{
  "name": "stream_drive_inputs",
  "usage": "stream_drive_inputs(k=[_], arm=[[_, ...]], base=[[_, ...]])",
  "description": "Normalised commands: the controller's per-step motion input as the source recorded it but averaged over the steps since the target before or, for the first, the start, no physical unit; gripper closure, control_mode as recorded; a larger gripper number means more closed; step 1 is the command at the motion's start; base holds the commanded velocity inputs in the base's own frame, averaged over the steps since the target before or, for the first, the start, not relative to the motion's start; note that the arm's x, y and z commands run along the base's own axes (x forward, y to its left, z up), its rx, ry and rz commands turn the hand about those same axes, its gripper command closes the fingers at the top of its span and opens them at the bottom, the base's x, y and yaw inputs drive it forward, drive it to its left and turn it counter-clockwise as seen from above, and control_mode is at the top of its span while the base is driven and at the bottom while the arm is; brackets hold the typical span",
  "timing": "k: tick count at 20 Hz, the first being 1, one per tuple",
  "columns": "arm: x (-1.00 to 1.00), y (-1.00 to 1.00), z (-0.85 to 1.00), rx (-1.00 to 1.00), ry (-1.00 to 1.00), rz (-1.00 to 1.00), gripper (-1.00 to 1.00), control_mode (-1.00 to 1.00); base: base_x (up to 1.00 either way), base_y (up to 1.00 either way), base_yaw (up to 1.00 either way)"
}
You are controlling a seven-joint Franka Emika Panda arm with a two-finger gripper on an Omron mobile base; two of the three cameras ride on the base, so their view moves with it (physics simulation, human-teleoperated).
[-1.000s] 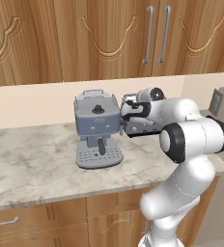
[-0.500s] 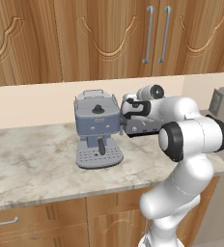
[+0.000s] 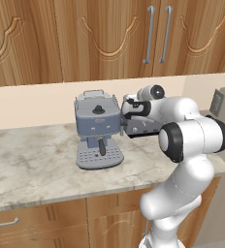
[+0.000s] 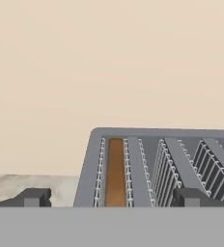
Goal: Start the toaster. Once the lever pops up, take the bread to the plate on the dining counter.
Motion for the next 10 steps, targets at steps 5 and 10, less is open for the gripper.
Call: stream_drive_inputs(k=[5,10], arm=[[0.00,-0.01,0.00,0.00,0.00,0.00,-1.00,-1.00],[0.00,-0.06,0.00,0.00,0.00,0.00,-1.00,-1.00]], base=[[0.00,0.00,0.00],[0.00,0.00,0.00]])
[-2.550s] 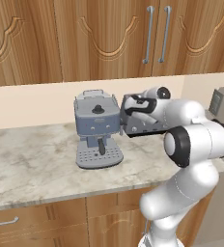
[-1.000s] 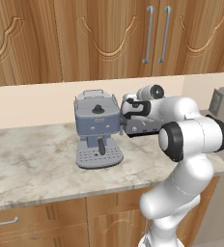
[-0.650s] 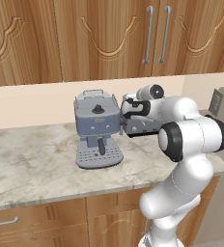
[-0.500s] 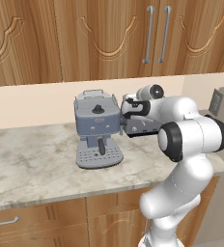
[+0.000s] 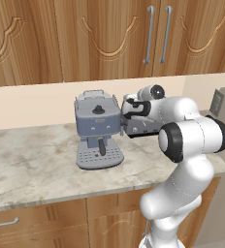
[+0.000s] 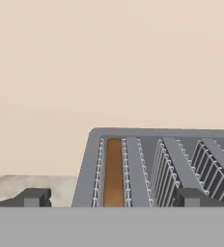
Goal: Start the toaster. Once the lever pops up, take the bread to the plate on the dining counter.
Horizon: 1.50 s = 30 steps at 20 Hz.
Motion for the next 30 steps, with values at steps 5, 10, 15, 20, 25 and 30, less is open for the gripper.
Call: stream_drive_inputs(k=[5,10,15,20,25,30], arm=[[0.00,-0.05,0.00,0.00,0.00,0.00,-1.00,-1.00],[0.00,0.00,0.00,0.00,0.00,0.00,-1.00,-1.00],[0.00,0.00,0.00,0.00,0.00,0.00,-1.00,-1.00],[0.00,0.00,0.00,0.00,0.00,0.00,-1.00,-1.00],[0.00,0.00,0.00,0.00,0.00,0.00,-1.00,-1.00],[0.00,0.00,0.00,0.00,0.00,0.00,-1.00,-1.00]], base=[[0.00,0.00,0.00],[0.00,0.00,0.00],[0.00,0.00,0.00],[0.00,0.00,0.00],[0.00,0.00,0.00],[0.00,0.00,0.00]])
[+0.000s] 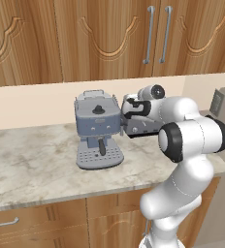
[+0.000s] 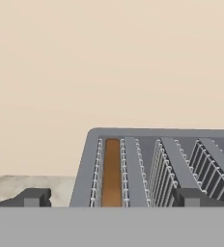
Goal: Start the toaster. Once the lever pops up, take the bread to the plate on the dining counter.
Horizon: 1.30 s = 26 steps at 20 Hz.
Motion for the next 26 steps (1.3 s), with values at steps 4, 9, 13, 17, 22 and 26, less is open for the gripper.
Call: stream_drive_inputs(k=[4,9,13,17,22,26], arm=[[0.00,0.00,0.00,0.00,0.00,0.00,-1.00,-1.00],[0.00,0.00,0.00,0.00,0.00,0.00,-1.00,-1.00],[0.00,0.00,0.00,0.00,0.00,0.00,-1.00,-1.00],[0.00,0.00,0.00,0.00,0.00,0.00,-1.00,-1.00],[0.00,0.00,0.00,0.00,0.00,0.00,-1.00,-1.00],[0.00,0.00,0.00,0.00,0.00,0.00,-1.00,-1.00]], base=[[0.00,0.00,0.00],[0.00,0.00,0.00],[0.00,0.00,0.00],[0.00,0.00,0.00],[0.00,0.00,0.00],[0.00,0.00,0.00]])
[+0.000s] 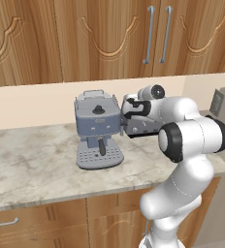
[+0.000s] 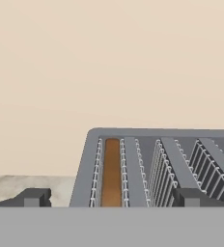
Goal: Start the toaster. Once the lever pops up, take the bread to the plate on the dining counter.
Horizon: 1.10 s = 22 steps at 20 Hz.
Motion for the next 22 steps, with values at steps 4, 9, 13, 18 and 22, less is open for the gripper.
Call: stream_drive_inputs(k=[4,9,13,18,22], arm=[[0.00,0.00,0.00,0.00,0.00,0.00,-1.00,-1.00],[0.00,0.00,0.00,0.00,0.00,0.00,-1.00,-1.00],[0.00,0.00,0.00,0.00,0.00,0.00,-1.00,-1.00],[0.00,0.00,0.00,0.00,0.00,0.00,-1.00,-1.00],[0.00,0.00,0.00,0.00,0.00,0.00,-1.00,-1.00]], base=[[0.00,0.00,0.00],[0.00,0.00,0.00],[0.00,0.00,0.00],[0.00,0.00,0.00],[0.00,0.00,0.00]])
